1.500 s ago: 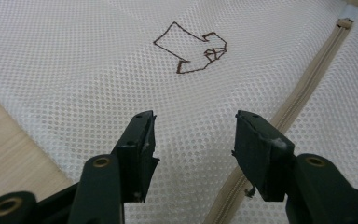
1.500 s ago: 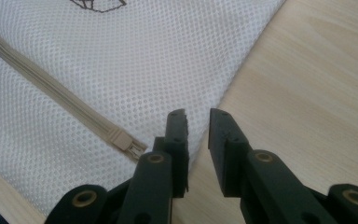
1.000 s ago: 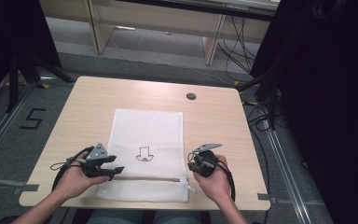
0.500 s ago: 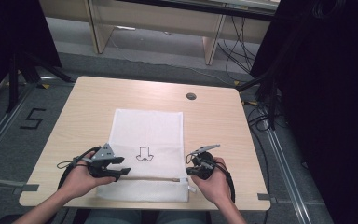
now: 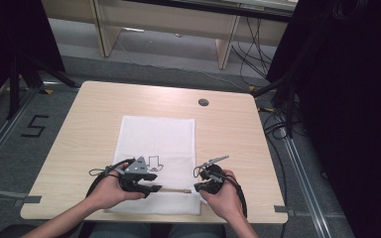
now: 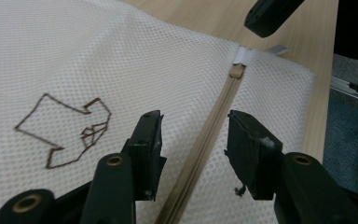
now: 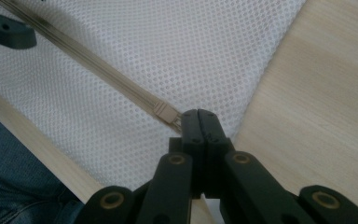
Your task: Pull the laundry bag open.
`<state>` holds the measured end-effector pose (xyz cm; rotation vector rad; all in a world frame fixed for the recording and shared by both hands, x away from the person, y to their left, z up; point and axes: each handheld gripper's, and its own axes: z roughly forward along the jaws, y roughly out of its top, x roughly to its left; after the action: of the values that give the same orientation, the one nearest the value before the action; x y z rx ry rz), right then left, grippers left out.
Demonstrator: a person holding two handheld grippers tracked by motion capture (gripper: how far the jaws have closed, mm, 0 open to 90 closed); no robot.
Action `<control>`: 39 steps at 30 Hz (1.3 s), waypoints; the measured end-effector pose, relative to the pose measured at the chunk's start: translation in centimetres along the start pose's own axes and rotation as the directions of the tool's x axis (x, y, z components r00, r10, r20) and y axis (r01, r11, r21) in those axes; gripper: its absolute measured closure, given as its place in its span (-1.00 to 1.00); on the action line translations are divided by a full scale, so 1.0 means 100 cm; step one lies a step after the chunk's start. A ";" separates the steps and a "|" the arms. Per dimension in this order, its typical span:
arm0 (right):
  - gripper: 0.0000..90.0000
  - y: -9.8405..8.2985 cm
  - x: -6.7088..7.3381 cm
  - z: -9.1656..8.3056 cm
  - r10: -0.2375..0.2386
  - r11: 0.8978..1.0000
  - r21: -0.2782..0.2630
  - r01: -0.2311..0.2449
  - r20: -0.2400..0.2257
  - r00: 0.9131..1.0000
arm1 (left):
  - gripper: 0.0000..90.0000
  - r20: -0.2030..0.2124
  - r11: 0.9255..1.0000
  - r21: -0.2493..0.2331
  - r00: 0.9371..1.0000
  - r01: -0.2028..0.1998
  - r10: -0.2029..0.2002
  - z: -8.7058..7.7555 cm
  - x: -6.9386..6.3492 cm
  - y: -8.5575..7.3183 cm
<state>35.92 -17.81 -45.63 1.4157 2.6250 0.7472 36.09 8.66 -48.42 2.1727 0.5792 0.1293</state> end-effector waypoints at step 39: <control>1.00 0.005 0.002 0.020 -0.028 0.999 0.031 0.028 0.014 1.000 | 0.35 0.037 0.997 0.021 0.997 -0.072 0.071 0.046 -0.013 0.020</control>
<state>36.71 -16.64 -47.19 1.3838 2.6511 0.6937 37.01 3.74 -49.63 2.2134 0.4843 0.1218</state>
